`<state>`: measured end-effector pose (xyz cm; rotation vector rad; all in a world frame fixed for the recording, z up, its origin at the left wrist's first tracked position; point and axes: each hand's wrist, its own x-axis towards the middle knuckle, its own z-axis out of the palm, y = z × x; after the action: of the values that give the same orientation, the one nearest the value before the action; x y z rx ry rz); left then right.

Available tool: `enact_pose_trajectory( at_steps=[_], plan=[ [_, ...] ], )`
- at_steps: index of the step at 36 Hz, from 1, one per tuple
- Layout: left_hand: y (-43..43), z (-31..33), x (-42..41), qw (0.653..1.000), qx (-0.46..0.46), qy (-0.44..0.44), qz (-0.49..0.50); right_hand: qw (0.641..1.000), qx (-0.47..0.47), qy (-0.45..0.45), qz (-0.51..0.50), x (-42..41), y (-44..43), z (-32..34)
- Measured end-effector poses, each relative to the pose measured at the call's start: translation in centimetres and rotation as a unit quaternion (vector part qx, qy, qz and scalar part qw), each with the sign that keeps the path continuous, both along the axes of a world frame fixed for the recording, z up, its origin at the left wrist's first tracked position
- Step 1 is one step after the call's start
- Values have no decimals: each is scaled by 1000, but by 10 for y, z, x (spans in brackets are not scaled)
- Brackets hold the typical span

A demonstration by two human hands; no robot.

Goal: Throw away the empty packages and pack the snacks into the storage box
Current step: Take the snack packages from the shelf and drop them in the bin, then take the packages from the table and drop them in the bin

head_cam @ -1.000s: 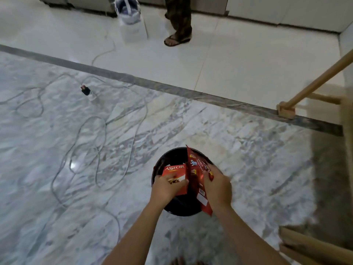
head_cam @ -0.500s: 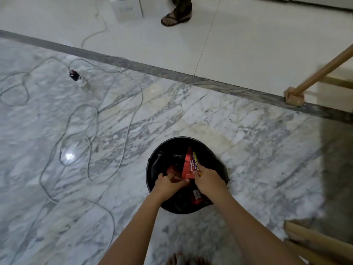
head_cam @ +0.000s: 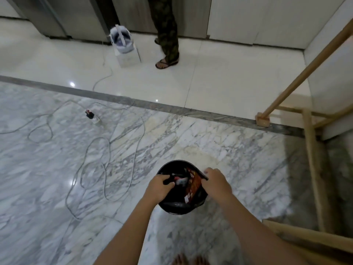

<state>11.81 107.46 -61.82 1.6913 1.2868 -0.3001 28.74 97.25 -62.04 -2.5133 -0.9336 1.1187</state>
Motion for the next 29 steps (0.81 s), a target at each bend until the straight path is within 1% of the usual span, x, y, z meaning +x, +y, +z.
enact_pose_trajectory(
  at_steps=[5,8,13,16,19,22,26,29],
  plan=[
    [6,117,22,998,56,-29,-28,998,40,-39,-28,23,-9,121],
    [5,180,37,993,91,-66,-43,994,78,-57,-46,34,-17,186],
    [-2,261,62,981,109,-139,-85,981,123,-95,-112,43,-44,280],
    [-8,300,80,967,130,-162,-148,966,149,-133,-164,45,-71,318],
    [-24,335,96,939,177,-190,-224,943,166,-162,-238,33,-111,351],
    [-49,362,109,909,197,-216,-297,919,166,-196,-300,14,-161,376],
    [-110,384,122,869,195,-254,-377,890,145,-223,-370,-22,-238,397],
    [-174,396,130,836,168,-270,-448,854,120,-253,-438,-54,-302,408]
  ],
)
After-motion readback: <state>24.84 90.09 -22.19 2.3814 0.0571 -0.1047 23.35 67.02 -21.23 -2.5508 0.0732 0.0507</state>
